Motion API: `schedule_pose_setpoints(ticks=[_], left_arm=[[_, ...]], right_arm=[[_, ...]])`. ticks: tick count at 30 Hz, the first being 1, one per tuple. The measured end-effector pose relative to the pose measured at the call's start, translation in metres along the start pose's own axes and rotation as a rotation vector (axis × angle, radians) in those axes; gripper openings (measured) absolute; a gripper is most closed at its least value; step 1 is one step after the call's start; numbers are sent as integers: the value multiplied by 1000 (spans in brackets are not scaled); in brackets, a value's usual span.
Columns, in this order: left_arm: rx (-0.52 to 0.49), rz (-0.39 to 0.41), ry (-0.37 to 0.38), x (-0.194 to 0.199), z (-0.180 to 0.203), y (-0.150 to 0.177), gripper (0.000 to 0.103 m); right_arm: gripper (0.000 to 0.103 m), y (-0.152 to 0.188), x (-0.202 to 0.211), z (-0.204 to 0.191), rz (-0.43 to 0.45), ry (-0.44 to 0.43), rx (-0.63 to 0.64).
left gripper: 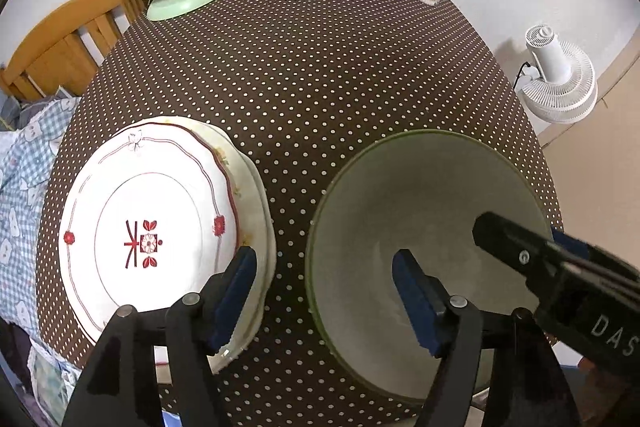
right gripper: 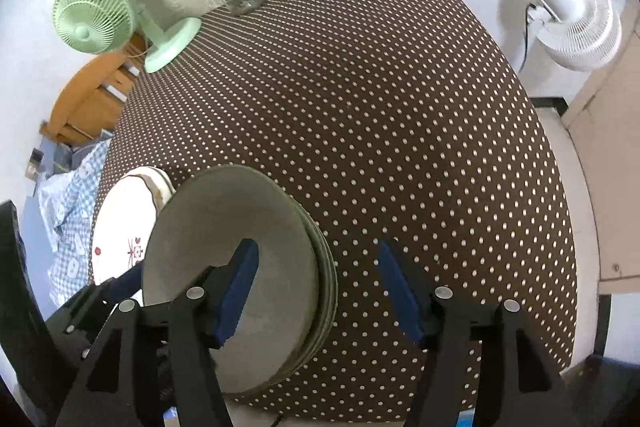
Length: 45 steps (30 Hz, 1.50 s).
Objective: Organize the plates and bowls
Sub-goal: 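Hold the bowls with both grippers and bring them over the plate stack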
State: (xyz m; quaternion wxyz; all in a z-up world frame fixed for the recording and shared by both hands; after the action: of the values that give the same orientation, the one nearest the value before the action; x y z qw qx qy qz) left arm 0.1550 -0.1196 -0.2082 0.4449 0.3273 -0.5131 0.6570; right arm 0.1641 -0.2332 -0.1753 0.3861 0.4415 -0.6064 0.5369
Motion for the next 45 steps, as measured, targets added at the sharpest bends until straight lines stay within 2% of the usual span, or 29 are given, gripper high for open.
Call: schedule_pose_setpoints(ticks=[4,9,12,16,24,29,33,40,45], left_arm=[[-27,-10,32,-4,-4,-1,72],[-64,-43,104,-13,-5,-2,72],[-84,-37,151,-12,-5,-3,74],[-126,-25,189,-12,-2,-4,76],[-174,-71,239,-20,10,-1,72],[-180,-107,222,-34,13,-2,62],[-185,-106,216,-34,15,-1,63],[-172,-104,195,-33,14,2,63],[-181,-91,130,-31,16,0,65]], right_arm=[[70,2,1,1,15,16,-37],[75,3,4,-5,45,57,-70],[78,4,2,-9,42,75,-80],[78,7,-2,-8,33,111,-121],[78,13,-5,-3,19,164,-175],[78,13,-5,1,17,199,-186],[78,15,-10,6,4,218,-184],[77,15,-16,7,-9,176,-164],[65,12,-25,5,-35,133,-138]])
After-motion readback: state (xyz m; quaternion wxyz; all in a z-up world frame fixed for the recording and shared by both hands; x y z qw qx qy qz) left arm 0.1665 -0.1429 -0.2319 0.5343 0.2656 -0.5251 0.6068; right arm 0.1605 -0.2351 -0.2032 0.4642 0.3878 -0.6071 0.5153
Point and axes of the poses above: each gripper's, at about its wrist camera, not at the fingertips, and x roughly against the way its jaws point, z to its right, y to its underside, the point moved 8 cm from there along -x, roughly the way its jaws point, and after that the axes turned 9 degrees about y, right-handed, at the moved point
